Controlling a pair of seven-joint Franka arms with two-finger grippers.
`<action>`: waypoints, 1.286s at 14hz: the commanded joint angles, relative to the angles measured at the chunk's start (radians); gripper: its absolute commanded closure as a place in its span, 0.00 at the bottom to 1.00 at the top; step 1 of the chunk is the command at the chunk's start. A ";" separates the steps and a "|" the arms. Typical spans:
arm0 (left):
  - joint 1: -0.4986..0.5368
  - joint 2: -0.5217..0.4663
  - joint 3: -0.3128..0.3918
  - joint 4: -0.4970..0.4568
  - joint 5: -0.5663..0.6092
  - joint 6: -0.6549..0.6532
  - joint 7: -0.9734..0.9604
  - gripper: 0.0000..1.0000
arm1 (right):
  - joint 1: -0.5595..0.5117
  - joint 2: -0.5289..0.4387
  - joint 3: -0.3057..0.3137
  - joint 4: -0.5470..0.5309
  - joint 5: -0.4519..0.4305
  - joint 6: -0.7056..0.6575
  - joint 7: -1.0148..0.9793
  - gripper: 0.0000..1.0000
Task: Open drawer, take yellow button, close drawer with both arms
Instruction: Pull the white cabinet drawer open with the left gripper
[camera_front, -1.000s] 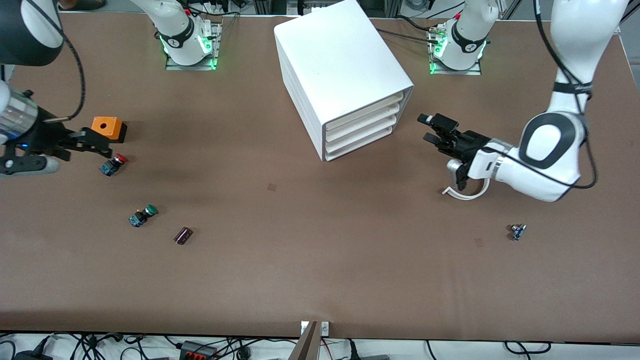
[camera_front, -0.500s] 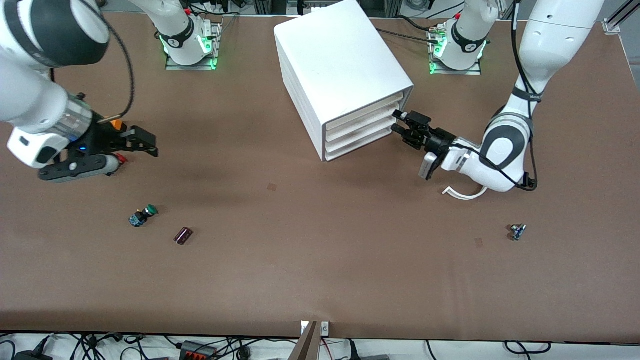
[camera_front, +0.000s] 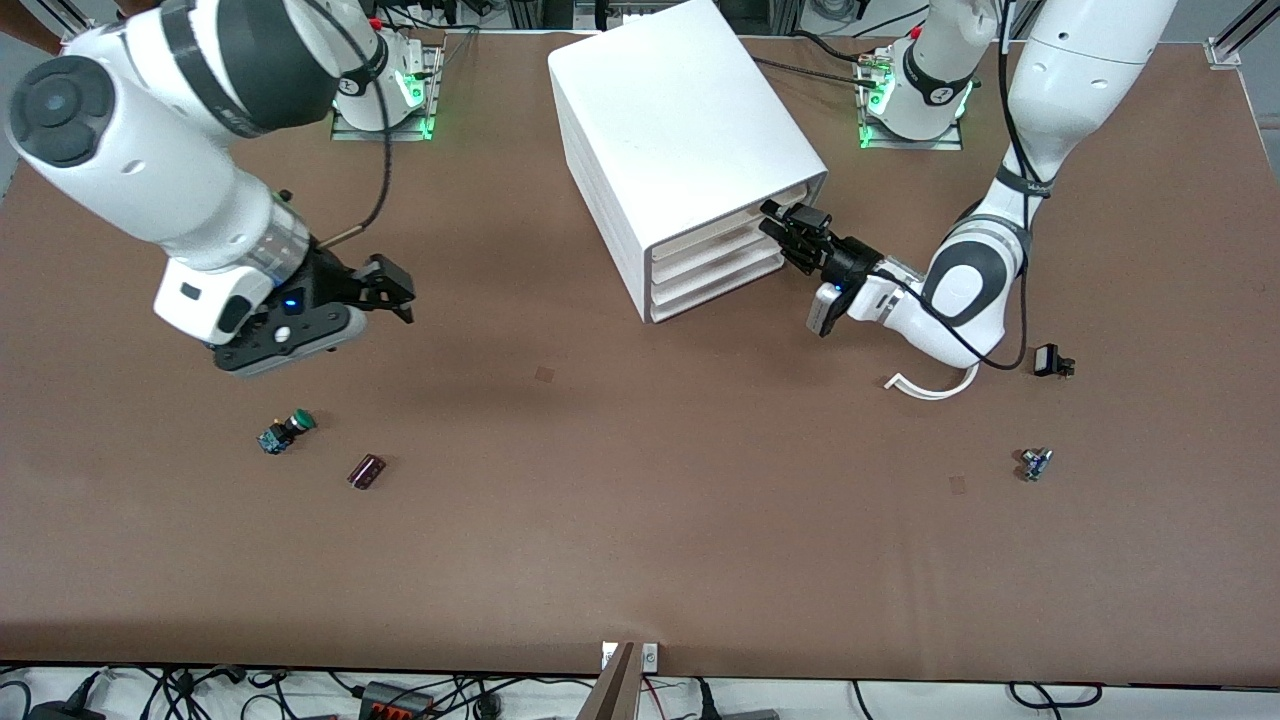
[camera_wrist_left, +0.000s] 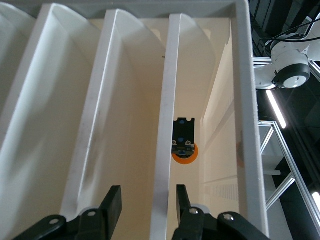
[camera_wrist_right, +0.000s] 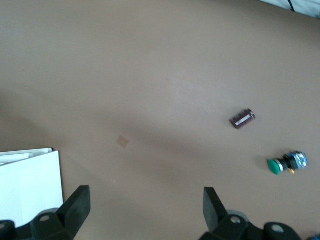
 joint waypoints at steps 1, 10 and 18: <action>-0.001 -0.030 -0.008 -0.040 -0.032 0.015 0.029 0.72 | 0.028 0.039 -0.008 0.054 0.013 0.001 0.019 0.00; 0.025 0.002 0.011 0.088 -0.001 0.017 -0.018 0.98 | 0.077 0.081 -0.008 0.121 0.060 0.013 0.022 0.00; 0.119 0.160 0.011 0.380 0.123 0.012 -0.110 0.97 | 0.141 0.138 -0.008 0.178 0.083 0.081 0.051 0.00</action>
